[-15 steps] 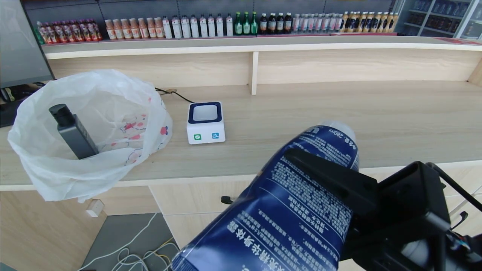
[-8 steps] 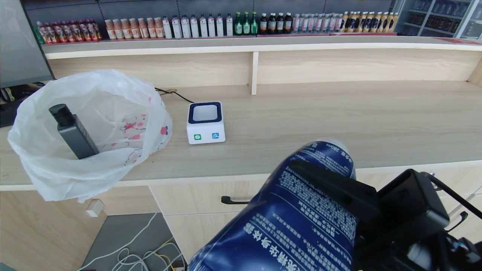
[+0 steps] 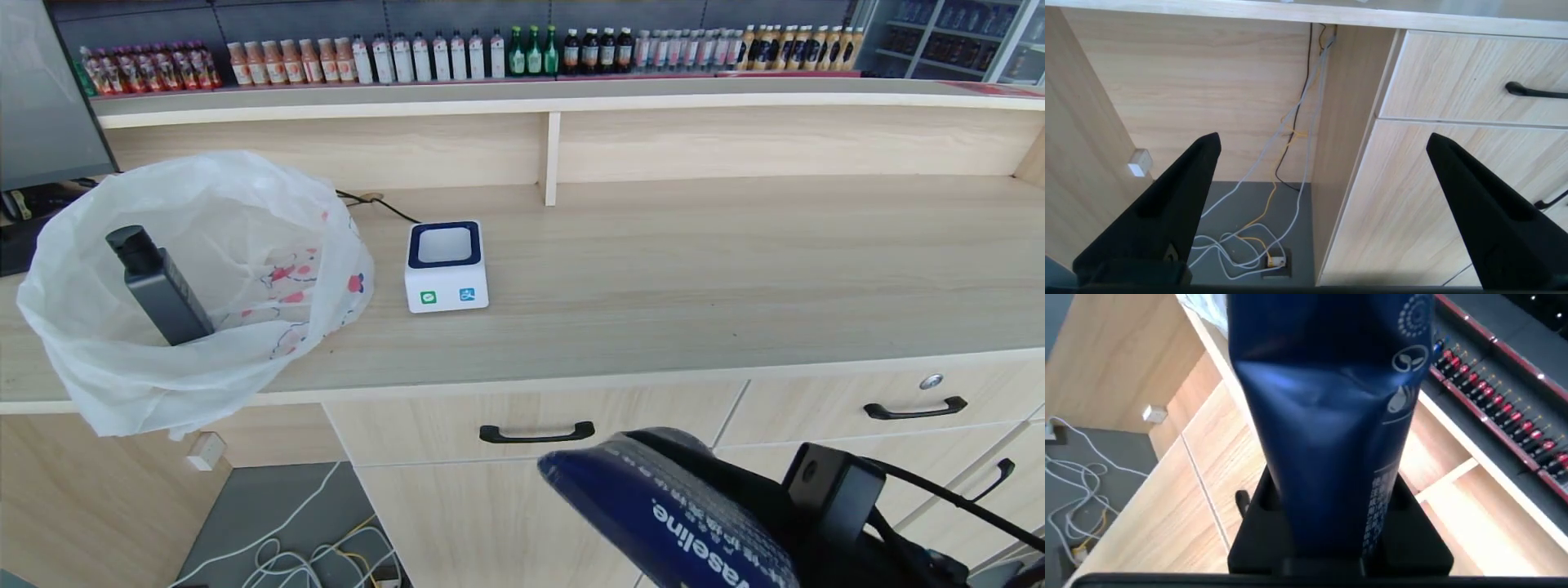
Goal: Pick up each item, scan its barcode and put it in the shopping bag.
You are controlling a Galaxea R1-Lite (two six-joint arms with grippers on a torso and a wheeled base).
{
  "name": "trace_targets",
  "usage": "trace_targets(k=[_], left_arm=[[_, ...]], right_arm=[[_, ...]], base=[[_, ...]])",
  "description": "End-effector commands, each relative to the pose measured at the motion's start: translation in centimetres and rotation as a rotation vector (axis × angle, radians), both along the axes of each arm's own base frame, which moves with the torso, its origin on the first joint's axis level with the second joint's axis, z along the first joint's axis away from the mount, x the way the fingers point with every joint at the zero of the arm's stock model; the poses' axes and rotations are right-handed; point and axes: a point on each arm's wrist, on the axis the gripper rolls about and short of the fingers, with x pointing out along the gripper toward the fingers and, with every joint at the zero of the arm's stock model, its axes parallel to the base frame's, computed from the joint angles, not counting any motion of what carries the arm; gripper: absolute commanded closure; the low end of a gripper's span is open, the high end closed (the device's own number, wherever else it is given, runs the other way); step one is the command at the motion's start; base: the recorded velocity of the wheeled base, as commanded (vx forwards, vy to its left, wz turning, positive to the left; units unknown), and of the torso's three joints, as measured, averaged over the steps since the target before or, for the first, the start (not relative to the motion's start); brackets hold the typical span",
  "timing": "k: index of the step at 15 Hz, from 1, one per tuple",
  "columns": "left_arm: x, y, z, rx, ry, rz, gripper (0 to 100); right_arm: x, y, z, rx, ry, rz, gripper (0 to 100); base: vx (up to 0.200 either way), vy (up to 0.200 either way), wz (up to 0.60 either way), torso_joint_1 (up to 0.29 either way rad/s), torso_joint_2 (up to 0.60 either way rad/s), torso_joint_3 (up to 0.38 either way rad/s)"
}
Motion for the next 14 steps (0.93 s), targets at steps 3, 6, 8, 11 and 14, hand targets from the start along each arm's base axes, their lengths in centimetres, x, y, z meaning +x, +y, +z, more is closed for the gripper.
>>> trace_targets(k=[3, 6, 8, 11, 14], left_arm=[[0.0, 0.0, 0.0, 0.0, 0.0, 0.0, 0], [0.0, 0.0, 0.0, 0.0, 0.0, 0.0, 0], [0.0, 0.0, 0.0, 0.0, 0.0, 0.0, 0], [0.0, 0.0, 0.0, 0.0, 0.0, 0.0, 0], [0.0, 0.0, 0.0, 0.0, 0.0, 0.0, 0]], right_arm=[[-0.6, -1.9, -1.2, 0.045, 0.17, 0.014, 100], [-1.4, -4.3, -1.0, 0.108, 0.222, -0.007, 100], [-1.3, -4.7, -1.2, 0.127, 0.26, -0.014, 100], [0.0, -5.7, -1.4, 0.165, 0.302, -0.11, 100], [1.1, -6.8, -0.4, 0.374, 0.429, -0.174, 100]], base=[[0.0, 0.0, 0.0, 0.0, 0.0, 0.0], [0.0, 0.0, 0.0, 0.0, 0.0, 0.0], [0.0, 0.0, 0.0, 0.0, 0.0, 0.0], [0.0, 0.0, 0.0, 0.0, 0.0, 0.0], [0.0, 0.0, 0.0, 0.0, 0.0, 0.0]])
